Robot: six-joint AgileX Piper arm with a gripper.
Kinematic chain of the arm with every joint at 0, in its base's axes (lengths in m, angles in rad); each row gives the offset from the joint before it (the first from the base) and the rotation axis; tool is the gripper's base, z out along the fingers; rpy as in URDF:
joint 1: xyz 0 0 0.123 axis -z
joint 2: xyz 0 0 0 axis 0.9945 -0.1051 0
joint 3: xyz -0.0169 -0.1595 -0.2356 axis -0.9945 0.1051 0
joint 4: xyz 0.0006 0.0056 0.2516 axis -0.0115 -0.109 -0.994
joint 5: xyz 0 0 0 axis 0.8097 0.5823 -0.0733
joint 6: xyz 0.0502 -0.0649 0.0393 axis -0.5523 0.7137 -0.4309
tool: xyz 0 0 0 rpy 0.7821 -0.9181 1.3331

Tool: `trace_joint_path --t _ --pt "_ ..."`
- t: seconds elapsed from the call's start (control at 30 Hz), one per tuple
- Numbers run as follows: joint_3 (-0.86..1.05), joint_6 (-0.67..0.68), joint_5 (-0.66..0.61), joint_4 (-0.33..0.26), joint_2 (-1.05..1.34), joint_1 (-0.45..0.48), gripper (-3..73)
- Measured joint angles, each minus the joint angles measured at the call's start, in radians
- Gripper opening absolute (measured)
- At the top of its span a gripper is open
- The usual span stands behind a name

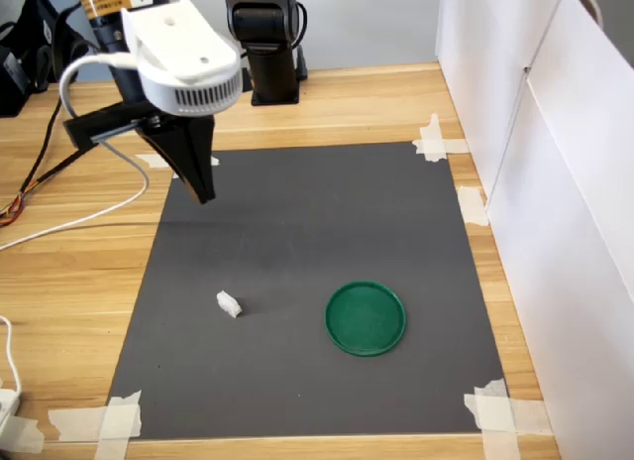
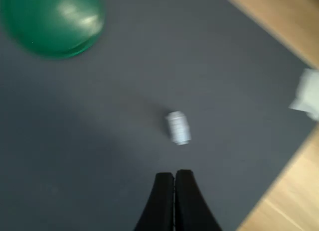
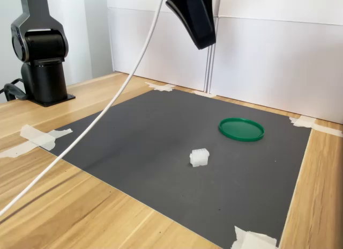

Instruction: Grasp a white terminal and put it in the green lid.

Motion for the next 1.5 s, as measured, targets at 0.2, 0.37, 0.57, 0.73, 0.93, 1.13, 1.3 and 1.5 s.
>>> trace_joint_path --t 0.2,0.37,0.57,0.73,0.93,1.13,1.3,1.5 --pt "-0.038 0.086 -0.058 0.005 -0.061 0.0 -1.0" --pt "-0.055 0.098 -0.058 0.054 -0.101 0.0 10.1" --pt "-0.056 0.106 -0.022 0.079 -0.152 0.0 38.8" --pt "-0.056 0.137 0.026 0.078 -0.168 0.0 61.6" --pt "-0.056 0.156 0.022 0.1 -0.174 -0.007 68.1" --pt "-0.056 0.109 0.02 0.148 -0.211 -0.063 68.0" --pt "-0.056 0.056 0.028 0.156 -0.253 -0.082 67.8" --pt "-0.056 0.026 0.076 0.203 -0.304 -0.082 67.7"
